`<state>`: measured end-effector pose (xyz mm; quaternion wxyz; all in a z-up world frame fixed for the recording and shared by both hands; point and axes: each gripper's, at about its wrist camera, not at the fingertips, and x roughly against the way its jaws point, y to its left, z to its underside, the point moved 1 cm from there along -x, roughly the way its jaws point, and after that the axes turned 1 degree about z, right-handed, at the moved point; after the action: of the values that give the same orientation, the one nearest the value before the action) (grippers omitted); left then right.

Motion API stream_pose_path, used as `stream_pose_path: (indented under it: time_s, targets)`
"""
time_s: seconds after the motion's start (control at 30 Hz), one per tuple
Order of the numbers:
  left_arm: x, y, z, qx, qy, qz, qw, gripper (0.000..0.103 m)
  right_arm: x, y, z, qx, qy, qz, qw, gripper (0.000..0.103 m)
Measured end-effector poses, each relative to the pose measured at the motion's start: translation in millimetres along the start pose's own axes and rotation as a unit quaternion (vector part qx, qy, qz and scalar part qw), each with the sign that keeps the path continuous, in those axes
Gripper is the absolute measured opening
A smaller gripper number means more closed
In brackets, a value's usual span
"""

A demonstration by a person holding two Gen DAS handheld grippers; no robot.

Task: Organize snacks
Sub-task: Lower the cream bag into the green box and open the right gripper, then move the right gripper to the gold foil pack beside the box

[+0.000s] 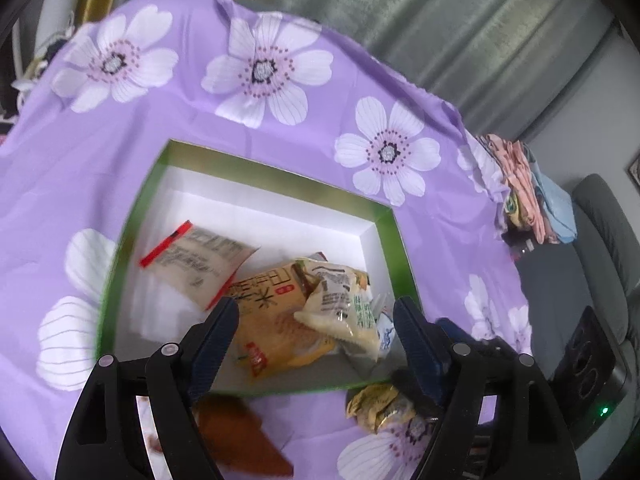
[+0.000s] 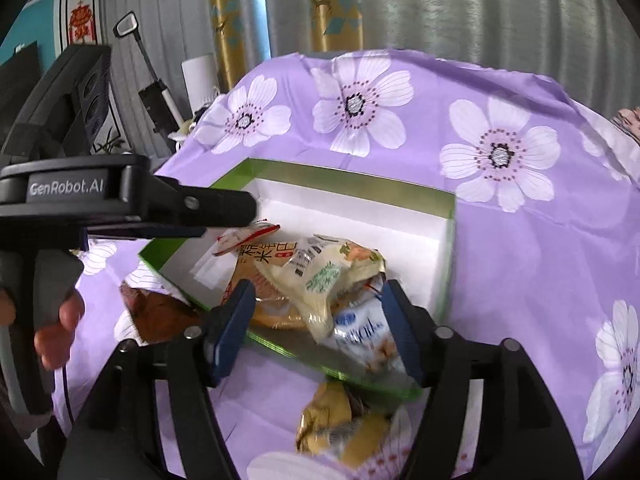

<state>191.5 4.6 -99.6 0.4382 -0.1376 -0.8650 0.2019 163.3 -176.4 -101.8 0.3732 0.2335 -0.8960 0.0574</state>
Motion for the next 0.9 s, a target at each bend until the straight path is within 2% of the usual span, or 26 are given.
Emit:
stream_pose_path:
  time_s: [0.1, 0.17, 0.27, 0.37, 0.4, 0.6, 0.9]
  targets:
    - [13, -3, 9, -0.01, -0.005, -0.013, 0.9999, 0.08, 18, 1, 8, -0.007, -0.011, 0.002, 1.0, 0.072]
    - [20, -5, 17, -0.014, -0.004, -0.012, 0.9998, 0.08, 28, 1, 15, -0.015, -0.015, 0.0, 1.0, 0.078]
    - [28, -8, 31, -0.02, -0.001, -0.013, 0.9997, 0.081, 42, 3, 28, -0.024, -0.018, -0.002, 1.0, 0.081]
    - [36, -10, 46, -0.023, 0.005, -0.013, 0.9997, 0.093, 52, 6, 41, -0.026, -0.01, -0.002, 1.0, 0.081]
    - [39, -11, 52, -0.023, 0.004, -0.012, 0.9997, 0.094, 57, 8, 45, -0.027, -0.009, -0.002, 1.0, 0.081]
    - [55, -18, 78, -0.036, 0.002, -0.027, 0.999, 0.094, 74, 17, 69, -0.027, 0.0, -0.007, 1.0, 0.081]
    - [81, -30, 111, -0.051, -0.013, -0.058, 0.9969, 0.094, 93, 27, 84, -0.033, -0.002, -0.019, 0.999, 0.082]
